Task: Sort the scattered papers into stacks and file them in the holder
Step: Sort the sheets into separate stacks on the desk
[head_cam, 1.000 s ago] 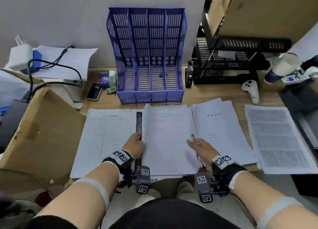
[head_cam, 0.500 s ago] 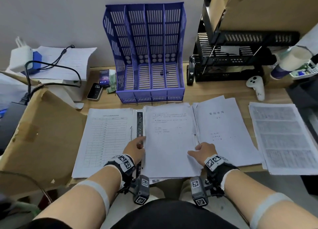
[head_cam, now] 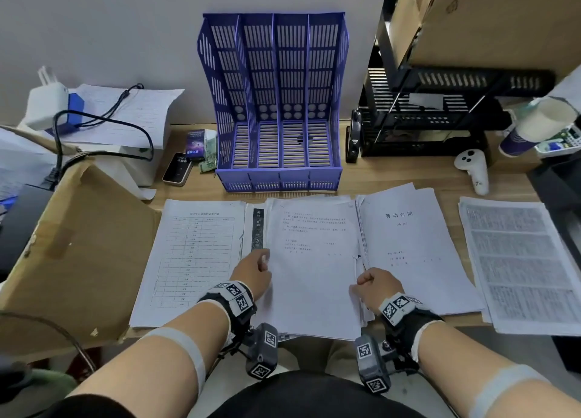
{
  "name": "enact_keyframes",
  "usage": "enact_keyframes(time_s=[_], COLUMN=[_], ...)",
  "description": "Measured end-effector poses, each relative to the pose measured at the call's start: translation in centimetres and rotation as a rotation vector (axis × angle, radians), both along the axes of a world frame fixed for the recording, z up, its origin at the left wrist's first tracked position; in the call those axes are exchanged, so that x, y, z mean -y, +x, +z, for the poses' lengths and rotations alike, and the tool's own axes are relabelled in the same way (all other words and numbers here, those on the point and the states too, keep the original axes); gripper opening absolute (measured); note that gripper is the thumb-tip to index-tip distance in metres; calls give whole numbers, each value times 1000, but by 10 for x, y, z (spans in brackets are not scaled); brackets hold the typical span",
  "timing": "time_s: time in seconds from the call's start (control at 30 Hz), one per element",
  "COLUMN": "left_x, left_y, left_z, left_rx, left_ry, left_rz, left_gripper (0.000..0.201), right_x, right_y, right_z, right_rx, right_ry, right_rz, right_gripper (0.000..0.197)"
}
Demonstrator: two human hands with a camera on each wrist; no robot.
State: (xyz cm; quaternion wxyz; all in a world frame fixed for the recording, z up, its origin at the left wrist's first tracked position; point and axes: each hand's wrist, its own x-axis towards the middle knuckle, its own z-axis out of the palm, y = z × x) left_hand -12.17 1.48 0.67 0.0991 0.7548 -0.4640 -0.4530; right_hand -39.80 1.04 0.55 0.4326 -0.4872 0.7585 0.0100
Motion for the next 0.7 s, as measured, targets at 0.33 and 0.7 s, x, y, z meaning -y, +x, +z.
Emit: enact_keyframes(time_s=[0.33, 0.7], left_x=[14, 22], left_y=[-2, 1], left_z=[-5, -11], left_rx=[157, 111], left_ry=[84, 121], left_rz=[-107, -30], left_gripper=[16, 44], right_x=[4, 2], right_y=[3, 0], right_z=[7, 1], right_rx=[44, 150], right_ry=[8, 64], right_rz=[-25, -123], right_gripper=[12, 15])
